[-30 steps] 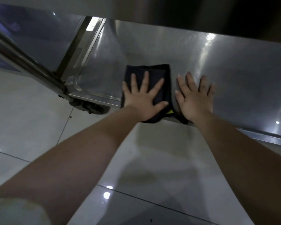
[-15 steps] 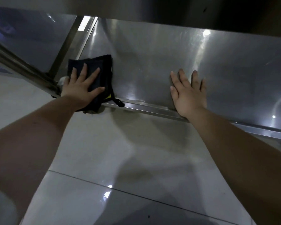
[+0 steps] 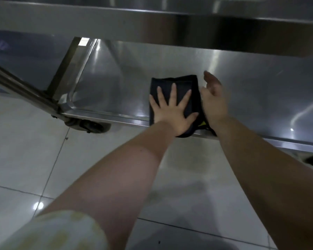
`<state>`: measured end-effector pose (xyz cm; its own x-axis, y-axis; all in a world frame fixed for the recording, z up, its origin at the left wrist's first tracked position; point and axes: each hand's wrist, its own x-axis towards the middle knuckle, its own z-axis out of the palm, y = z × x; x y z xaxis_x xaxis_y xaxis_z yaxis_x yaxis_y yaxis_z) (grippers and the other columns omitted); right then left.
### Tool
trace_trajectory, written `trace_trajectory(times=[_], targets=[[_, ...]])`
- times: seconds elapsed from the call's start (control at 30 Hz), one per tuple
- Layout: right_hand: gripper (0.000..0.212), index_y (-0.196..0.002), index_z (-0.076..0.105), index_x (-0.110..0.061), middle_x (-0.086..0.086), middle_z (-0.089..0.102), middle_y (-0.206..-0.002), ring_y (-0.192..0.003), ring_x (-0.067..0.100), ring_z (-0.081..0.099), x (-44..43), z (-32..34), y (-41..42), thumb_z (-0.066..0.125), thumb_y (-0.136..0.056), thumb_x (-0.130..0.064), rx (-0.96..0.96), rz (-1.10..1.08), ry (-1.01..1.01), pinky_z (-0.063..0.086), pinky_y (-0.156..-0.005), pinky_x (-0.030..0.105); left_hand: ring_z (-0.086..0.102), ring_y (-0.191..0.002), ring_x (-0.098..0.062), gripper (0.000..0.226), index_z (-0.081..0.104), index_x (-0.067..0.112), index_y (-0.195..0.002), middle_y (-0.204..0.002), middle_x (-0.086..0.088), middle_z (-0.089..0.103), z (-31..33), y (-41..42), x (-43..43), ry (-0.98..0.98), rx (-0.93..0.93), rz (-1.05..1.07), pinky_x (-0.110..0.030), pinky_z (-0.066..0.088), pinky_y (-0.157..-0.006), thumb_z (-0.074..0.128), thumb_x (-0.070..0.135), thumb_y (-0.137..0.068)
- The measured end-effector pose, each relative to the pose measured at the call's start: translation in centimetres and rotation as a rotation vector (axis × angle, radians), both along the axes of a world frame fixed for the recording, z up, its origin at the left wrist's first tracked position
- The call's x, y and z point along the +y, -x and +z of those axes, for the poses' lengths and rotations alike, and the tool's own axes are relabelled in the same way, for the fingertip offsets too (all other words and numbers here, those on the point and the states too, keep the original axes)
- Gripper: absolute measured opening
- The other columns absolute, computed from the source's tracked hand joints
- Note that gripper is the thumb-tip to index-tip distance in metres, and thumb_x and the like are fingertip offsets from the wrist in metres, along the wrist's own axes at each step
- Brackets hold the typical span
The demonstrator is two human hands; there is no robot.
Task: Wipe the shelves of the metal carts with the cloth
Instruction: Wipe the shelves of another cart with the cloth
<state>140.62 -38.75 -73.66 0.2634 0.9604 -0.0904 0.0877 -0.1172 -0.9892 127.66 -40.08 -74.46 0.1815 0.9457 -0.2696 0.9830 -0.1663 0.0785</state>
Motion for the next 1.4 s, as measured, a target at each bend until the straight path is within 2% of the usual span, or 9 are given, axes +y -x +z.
trace_trajectory(times=[0.17,0.27,0.33,0.43,0.57,0.7,0.9,1.17,1.4], targets=[[0.025,-0.098,0.067,-0.034,-0.019,0.066,-0.099,-0.094,-0.004,0.061,0.2,2.5,-4.6,0.055,-0.09,-0.014,-0.185,-0.085,-0.031,0.046,-0.083,0.014,-0.032,-0.138,-0.049,0.073,-0.01,0.043,-0.152,-0.159,-0.006,-0.029,1.1,-8.5,-2.1,0.159,-0.111,0.007,-0.069,-0.022,-0.103,0.02,0.07,-0.091],[0.023,-0.096,0.068,-0.028,-0.018,0.065,-0.09,-0.08,-0.003,0.06,-1.1,2.8,-6.5,0.056,-0.087,-0.01,-0.326,0.016,0.004,0.05,-0.078,0.018,0.007,-0.148,-0.037,0.048,0.036,0.041,-0.146,-0.163,0.001,0.018,2.3,-6.3,-1.4,0.037,-0.357,0.039,-0.057,0.008,-0.115,0.04,0.045,-0.098],[0.02,-0.094,0.068,-0.022,-0.01,0.065,-0.087,-0.079,0.004,0.06,-2.5,2.5,-6.1,0.06,-0.087,-0.005,-0.423,0.088,0.028,0.05,-0.082,0.026,0.042,-0.13,-0.028,0.034,0.061,0.035,-0.125,-0.14,0.005,0.052,3.3,-2.7,-0.5,-0.181,-0.401,-0.053,-0.043,0.032,-0.101,0.049,0.026,-0.094],[0.004,-0.087,0.068,-0.019,-0.004,0.064,-0.082,-0.075,0.009,0.059,-5.4,2.3,-3.3,0.071,-0.084,-0.018,-0.538,0.254,0.022,0.046,-0.076,0.031,0.048,-0.122,-0.028,0.039,0.068,0.027,-0.12,-0.13,0.001,0.06,3.5,2.7,1.9,-0.223,-0.3,-0.253,-0.037,0.031,-0.095,0.055,0.008,-0.087],[0.066,-0.102,0.065,-0.018,0.004,0.059,-0.103,-0.098,0.029,0.051,-8.2,1.7,0.1,0.052,-0.07,-0.075,-1.159,0.392,-0.006,0.038,-0.086,0.042,0.041,-0.134,-0.027,0.045,0.057,0.025,-0.136,-0.144,0.0,0.051,2.6,5.1,3.9,-0.203,-0.104,-0.482,-0.038,0.027,-0.101,0.057,0.015,-0.093],[0.061,-0.123,0.049,-0.018,0.011,0.046,-0.121,-0.111,0.034,0.042,-9.1,1.2,1.8,0.052,-0.08,-0.061,-1.385,0.422,0.044,0.029,-0.096,0.047,0.05,-0.124,-0.034,0.032,0.067,0.016,-0.123,-0.131,-0.008,0.061,2.1,4.4,3.7,-0.312,-0.139,-0.493,-0.041,0.028,-0.097,0.06,0.014,-0.091],[0.03,-0.113,0.056,-0.01,0.011,0.055,-0.112,-0.105,0.033,0.05,-9.0,3.3,1.4,0.051,-0.091,-0.03,-1.32,0.502,-0.011,0.032,-0.08,0.04,0.05,-0.125,-0.03,0.025,0.071,0.016,-0.11,-0.122,-0.004,0.066,3.3,4.3,3.3,-0.394,-0.17,-0.435,-0.042,0.025,-0.103,0.059,0.014,-0.089],[0.014,-0.1,0.049,-0.012,0.004,0.051,-0.088,-0.077,0.025,0.051,-7.0,10.8,0.2,0.052,-0.088,-0.006,-0.921,0.436,0.17,0.033,-0.06,0.033,0.044,-0.131,-0.026,0.027,0.062,0.021,-0.122,-0.135,-0.007,0.057,9.8,6.7,1.9,-0.36,-0.18,-0.346,-0.04,0.014,-0.112,0.045,0.022,-0.101],[0.031,-0.099,0.051,-0.026,0.001,0.056,-0.098,-0.091,0.021,0.052,-7.0,15.3,6.9,0.072,-0.08,-0.04,-0.847,0.702,-0.02,0.04,-0.073,0.034,0.062,-0.089,-0.042,0.017,0.065,0.001,-0.107,-0.097,-0.022,0.063,15.4,15.9,-4.0,-0.409,-0.274,-0.187,-0.049,0.044,-0.087,0.057,0.004,-0.092]])
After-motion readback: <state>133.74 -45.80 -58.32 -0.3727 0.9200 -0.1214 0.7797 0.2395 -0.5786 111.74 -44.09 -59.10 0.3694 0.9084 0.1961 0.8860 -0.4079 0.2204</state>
